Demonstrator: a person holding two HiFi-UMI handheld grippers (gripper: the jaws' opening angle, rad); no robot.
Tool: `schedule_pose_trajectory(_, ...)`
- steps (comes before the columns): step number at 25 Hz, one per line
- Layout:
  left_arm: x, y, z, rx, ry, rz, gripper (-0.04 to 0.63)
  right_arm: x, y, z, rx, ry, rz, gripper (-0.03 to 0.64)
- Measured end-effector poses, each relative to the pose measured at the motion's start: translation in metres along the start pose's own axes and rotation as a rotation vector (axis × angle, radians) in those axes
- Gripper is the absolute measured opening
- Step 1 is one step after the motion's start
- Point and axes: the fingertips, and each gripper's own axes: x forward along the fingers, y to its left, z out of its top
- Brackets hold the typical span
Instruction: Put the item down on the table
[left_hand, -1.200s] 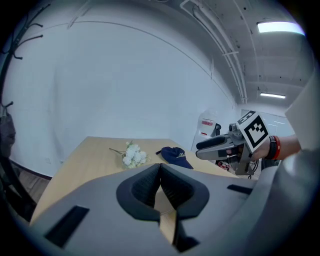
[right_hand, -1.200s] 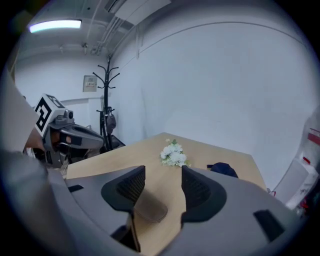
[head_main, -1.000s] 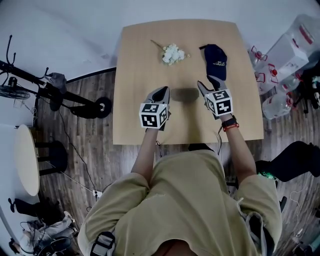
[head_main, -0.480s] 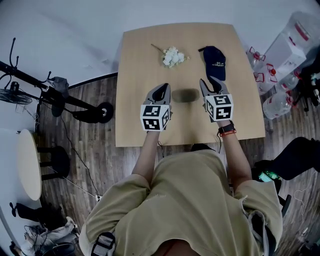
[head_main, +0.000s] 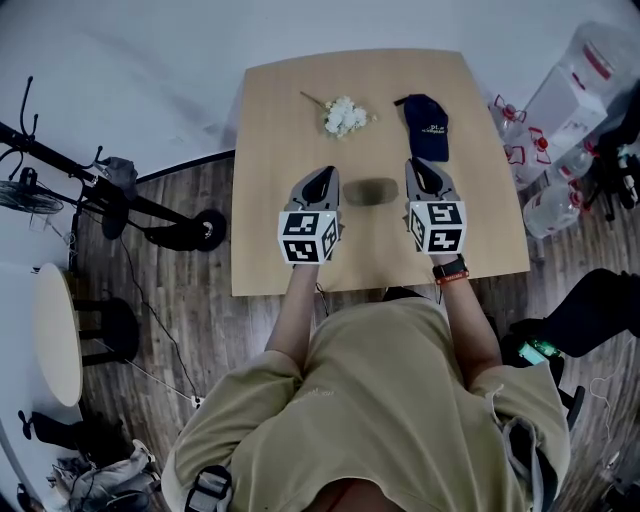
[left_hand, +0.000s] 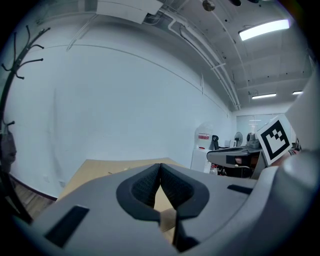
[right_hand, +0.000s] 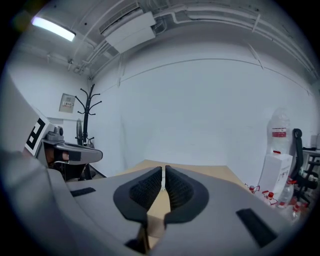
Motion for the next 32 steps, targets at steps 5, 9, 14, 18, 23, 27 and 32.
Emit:
schedule_pose_trajectory(5, -0.007, -0.001, 0.001, 0.01, -0.015, 0.01, 0.023, -0.01, 0.0, 0.0, 0.024, -0.021, -0.029, -0.002)
schedule_pose_trajectory(9, -0.012, -0.005, 0.004, 0.037, -0.04, 0.025, 0.023, -0.017, -0.002, -0.001, 0.053, -0.035, -0.043, -0.003)
schedule_pose_trajectory(14, -0.016, -0.009, 0.004, 0.062, -0.066, 0.041, 0.023, -0.02, -0.001, 0.002, 0.063, -0.066, -0.055, -0.003)
schedule_pose_trajectory(18, -0.017, -0.006, 0.006, 0.06, -0.082, 0.057, 0.023, -0.02, 0.001, 0.004, 0.023, -0.063, -0.066, 0.0)
schedule_pose_trajectory(23, -0.015, -0.001, 0.007, 0.052, -0.087, 0.066, 0.023, -0.016, 0.001, 0.003, 0.013, -0.049, -0.067, 0.002)
schedule_pose_trajectory(27, -0.014, 0.001, 0.004, 0.05, -0.081, 0.07, 0.023, -0.013, 0.002, 0.001, 0.027, -0.043, -0.06, 0.002)
schedule_pose_trajectory(32, -0.013, 0.005, 0.002, 0.04, -0.078, 0.074, 0.023, -0.009, 0.002, -0.004, 0.039, -0.021, -0.054, 0.002)
